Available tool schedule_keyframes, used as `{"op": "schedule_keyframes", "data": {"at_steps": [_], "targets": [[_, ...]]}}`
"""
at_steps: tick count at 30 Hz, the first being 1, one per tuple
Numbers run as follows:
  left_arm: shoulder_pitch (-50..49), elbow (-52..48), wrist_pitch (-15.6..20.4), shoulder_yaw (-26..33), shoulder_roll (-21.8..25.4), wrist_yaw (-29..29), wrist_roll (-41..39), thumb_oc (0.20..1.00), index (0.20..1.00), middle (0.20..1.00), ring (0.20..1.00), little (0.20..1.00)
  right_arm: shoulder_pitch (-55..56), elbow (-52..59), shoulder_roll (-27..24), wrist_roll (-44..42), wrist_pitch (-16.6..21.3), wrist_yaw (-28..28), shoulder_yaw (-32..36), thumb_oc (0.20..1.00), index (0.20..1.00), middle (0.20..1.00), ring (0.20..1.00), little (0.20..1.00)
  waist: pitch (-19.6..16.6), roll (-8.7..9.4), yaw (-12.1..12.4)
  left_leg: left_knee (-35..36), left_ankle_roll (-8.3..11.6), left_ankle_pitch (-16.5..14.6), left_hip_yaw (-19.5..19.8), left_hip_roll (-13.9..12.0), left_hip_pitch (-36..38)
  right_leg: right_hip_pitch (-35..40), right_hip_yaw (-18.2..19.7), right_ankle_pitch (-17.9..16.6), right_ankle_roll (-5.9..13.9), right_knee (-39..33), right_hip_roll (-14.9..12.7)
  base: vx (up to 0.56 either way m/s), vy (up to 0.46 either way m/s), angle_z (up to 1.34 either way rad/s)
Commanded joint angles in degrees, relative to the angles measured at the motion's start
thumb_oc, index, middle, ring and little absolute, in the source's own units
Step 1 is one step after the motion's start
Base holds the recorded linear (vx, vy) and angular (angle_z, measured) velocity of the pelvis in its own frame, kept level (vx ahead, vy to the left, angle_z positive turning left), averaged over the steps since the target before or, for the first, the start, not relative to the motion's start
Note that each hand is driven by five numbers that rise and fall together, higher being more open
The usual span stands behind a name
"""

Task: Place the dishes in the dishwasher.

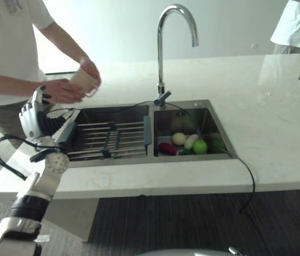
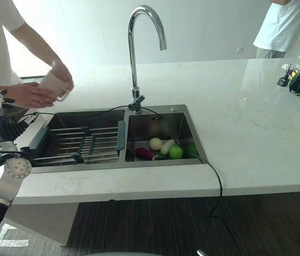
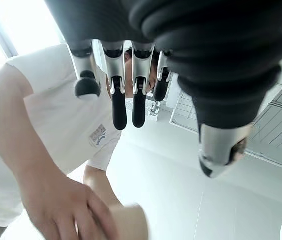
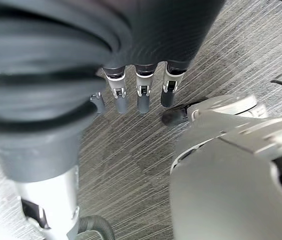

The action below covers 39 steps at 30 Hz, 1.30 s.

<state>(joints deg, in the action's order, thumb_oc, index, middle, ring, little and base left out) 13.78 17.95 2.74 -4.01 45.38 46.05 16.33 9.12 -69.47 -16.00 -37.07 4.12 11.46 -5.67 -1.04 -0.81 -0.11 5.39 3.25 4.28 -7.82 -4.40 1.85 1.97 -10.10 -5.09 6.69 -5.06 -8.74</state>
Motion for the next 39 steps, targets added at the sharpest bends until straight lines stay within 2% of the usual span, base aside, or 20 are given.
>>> {"op": "schedule_keyframes", "data": {"at_steps": [1,2,8,9,10,12,15,16,18,22,25,27,28,30,31,32,34,37,38,39], "targets": [[3.72,-0.79,3.69,3.01,1.51,-1.84,-3.02,0.200,0.200,0.200,0.200,0.200,-3.05,-2.72,1.03,1.15,-0.13,0.45,1.69,1.000,1.000,1.000,1.000,1.000,1.29,1.22,-0.49,-0.39,-2.74,-4.26,0.15,3.71,3.03,2.82,0.38,-0.65,1.88,0.06,-0.57,0.00,0.000,0.00],[3.49,-1.47,4.29,2.98,0.95,-3.75,-3.92,1.000,1.000,1.000,1.000,1.000,-2.91,-3.04,0.95,1.45,-0.29,0.61,2.05,1.000,1.000,1.000,1.000,1.000,1.34,1.27,-0.48,-0.39,-2.73,-4.29,0.15,3.70,3.09,2.88,0.36,-0.65,1.87,0.06,-0.50,0.00,0.000,0.00],[2.36,-3.79,7.43,2.90,-1.25,-8.54,-7.62,1.000,1.000,1.000,1.000,1.000,-2.31,-4.15,0.89,3.06,-0.39,0.93,3.14,1.000,1.000,1.000,1.000,1.000,1.30,1.34,-0.38,-0.39,-2.75,-4.27,0.27,3.72,3.18,3.03,0.23,-0.66,1.76,0.06,-0.31,0.00,0.000,0.00],[2.15,-4.85,10.83,2.72,-2.30,-11.71,-11.44,1.000,1.000,1.000,1.000,1.000,-2.24,-4.17,0.92,3.33,-0.27,1.06,3.16,1.000,1.000,1.000,1.000,1.000,1.36,1.40,-0.33,-0.39,-2.80,-4.27,0.33,3.70,3.19,3.06,0.14,-0.67,1.70,0.06,-0.27,0.00,0.000,0.00],[1.87,-5.56,12.26,2.67,-3.31,-13.82,-13.48,1.000,1.000,1.000,1.000,1.000,-2.24,-4.17,1.00,3.48,-0.16,1.05,3.20,1.000,1.000,1.000,1.000,1.000,1.43,1.43,-0.27,-0.39,-2.81,-4.25,0.38,3.71,3.21,3.10,0.12,-0.66,1.61,0.06,-0.23,0.00,0.000,0.00],[1.56,-6.49,13.97,2.61,-4.59,-16.59,-16.52,1.000,1.000,1.000,1.000,1.000,-2.26,-4.21,1.05,3.51,-0.05,1.09,3.15,1.000,1.000,1.000,1.000,1.000,1.48,1.46,-0.17,-0.39,-2.84,-4.25,0.43,3.71,3.21,3.15,0.03,-0.63,1.52,0.06,-0.20,0.00,0.000,0.00],[0.42,-11.78,17.12,2.27,-9.05,-26.43,-25.31,1.000,1.000,1.000,1.000,1.000,-2.77,-4.34,1.04,3.75,-0.11,1.44,3.19,1.000,1.000,1.000,1.000,1.000,1.74,1.51,0.36,-0.39,-2.89,-4.18,0.68,3.69,3.18,3.38,-0.59,-0.53,1.27,0.06,-0.17,0.00,0.000,0.00],[0.02,-13.36,17.77,2.14,-10.14,-31.13,-29.78,1.000,1.000,1.000,1.000,1.000,-2.94,-4.26,1.11,3.85,-0.20,1.41,3.10,1.000,1.000,1.000,1.000,1.000,1.83,1.50,0.54,-0.39,-2.89,-4.13,0.77,3.65,3.20,3.50,-0.82,-0.52,1.18,0.06,-0.15,0.00,0.000,0.00],[-0.39,-15.64,17.88,1.82,-11.54,-35.77,-33.79,1.000,1.000,1.000,1.000,1.000,-3.30,-4.23,1.03,3.94,-0.45,1.48,2.93,1.000,1.000,1.000,1.000,1.000,1.92,1.47,0.80,-0.39,-2.89,-4.05,0.91,3.61,3.22,3.68,-1.10,-0.49,1.07,0.06,-0.11,0.00,0.000,0.00],[-0.47,-19.48,17.81,1.62,-13.42,-40.95,-41.95,1.000,1.000,1.000,1.000,1.000,-3.67,-4.02,1.04,3.73,-0.58,1.65,2.45,1.000,1.000,1.000,1.000,1.000,1.99,1.46,1.20,-0.39,-2.90,-3.92,1.24,3.55,3.28,4.05,-1.64,-0.34,0.90,0.06,-0.06,0.00,-0.006,0.04],[-0.74,-21.59,15.70,2.22,-15.25,-44.96,-51.19,1.000,1.000,1.000,1.000,1.000,-3.94,-3.87,1.25,3.29,-0.71,1.31,2.13,1.000,1.000,1.000,1.000,1.000,2.06,1.46,1.51,-0.39,-2.88,-3.85,1.55,3.53,3.36,4.36,-1.96,-0.18,0.76,0.06,-0.01,0.01,-0.011,0.09],[-1.27,-22.63,13.60,2.78,-16.55,-49.72,-61.05,1.000,1.000,1.000,1.000,1.000,-3.95,-3.88,1.26,3.38,-0.84,1.35,2.27,1.000,1.000,1.000,1.000,1.000,2.03,1.42,1.63,-0.39,-2.83,-3.80,1.72,3.46,3.41,4.52,-2.24,-0.13,0.65,0.06,0.02,0.01,-0.012,0.11],[-1.57,-23.86,10.87,3.16,-18.61,-55.02,-72.11,1.000,1.000,1.000,1.000,1.000,-4.04,-4.08,1.27,3.31,-0.82,1.38,2.43,1.000,1.000,1.000,1.000,1.000,2.07,1.35,1.82,-0.39,-2.80,-3.77,2.02,3.45,3.44,4.63,-2.46,-0.09,0.56,0.06,0.10,0.01,-0.010,0.06],[-1.84,-25.07,8.09,3.54,-20.31,-58.83,-80.25,1.000,1.000,1.000,1.000,1.000,-4.07,-4.14,1.26,3.31,-0.90,1.37,2.53,1.000,1.000,1.000,1.000,1.000,2.10,1.36,1.93,-0.39,-2.79,-3.72,2.18,3.45,3.46,4.73,-2.59,-0.08,0.48,0.06,0.12,0.00,-0.005,0.02],[-1.92,-25.65,4.49,3.82,-21.90,-62.45,-89.62,1.000,1.000,1.000,1.000,1.000,-4.08,-4.28,1.26,3.33,-0.92,1.40,2.54,1.000,1.000,1.000,1.000,1.000,2.08,1.33,1.95,-0.39,-2.79,-3.68,2.34,3.46,3.49,4.78,-2.64,-0.08,0.41,0.06,0.16,0.02,-0.006,0.04],[-1.85,-25.50,-1.49,4.45,-24.62,-66.68,-101.27,1.000,1.000,1.000,1.000,1.000,-4.14,-4.52,1.28,3.63,-0.94,1.46,2.57,1.000,1.000,1.000,1.000,1.000,2.03,1.30,1.81,-0.39,-2.76,-3.67,2.43,3.43,3.58,4.87,-2.62,-0.08,0.34,0.06,0.19,0.03,-0.005,0.03],[-1.12,-24.15,-6.40,5.40,-27.76,-71.19,-111.87,1.000,1.000,1.000,1.000,1.000,-4.31,-5.21,1.26,4.48,-0.86,1.89,2.54,1.000,1.000,1.000,1.000,1.000,1.88,1.41,1.33,-0.39,-2.60,-3.58,2.23,3.31,3.70,4.87,-2.41,-0.23,0.27,0.06,0.24,0.03,-0.011,0.02],[-0.19,-23.01,-6.89,5.41,-28.83,-73.05,-114.94,1.000,1.000,1.000,1.000,1.000,-4.63,-5.60,1.19,4.98,-1.02,2.12,2.22,1.000,1.000,1.000,1.000,1.000,1.74,1.58,0.79,-0.39,-2.48,-3.58,1.99,3.18,3.80,4.83,-2.09,-0.27,0.20,0.06,0.30,0.02,-0.011,-0.01],[0.32,-22.70,-6.14,5.20,-29.27,-73.18,-114.47,0.796,0.796,0.796,0.796,0.796,-4.81,-5.58,1.23,5.20,-1.13,2.09,1.76,1.000,1.000,1.000,1.000,1.000,1.81,1.68,0.41,-0.39,-2.45,-3.62,1.77,3.10,3.85,4.84,-1.82,-0.20,0.13,0.06,0.40,0.01,-0.015,-0.05],[0.27,-22.75,-5.87,4.98,-29.28,-73.17,-113.76,0.200,0.200,0.200,0.200,0.200,-4.86,-5.42,1.23,5.33,-1.27,2.03,1.63,1.000,1.000,1.000,1.000,1.000,1.85,1.70,0.27,-0.39,-2.38,-3.65,1.67,3.05,3.88,4.85,-1.74,-0.18,0.12,0.06,0.44,0.01,-0.015,-0.06]]}}
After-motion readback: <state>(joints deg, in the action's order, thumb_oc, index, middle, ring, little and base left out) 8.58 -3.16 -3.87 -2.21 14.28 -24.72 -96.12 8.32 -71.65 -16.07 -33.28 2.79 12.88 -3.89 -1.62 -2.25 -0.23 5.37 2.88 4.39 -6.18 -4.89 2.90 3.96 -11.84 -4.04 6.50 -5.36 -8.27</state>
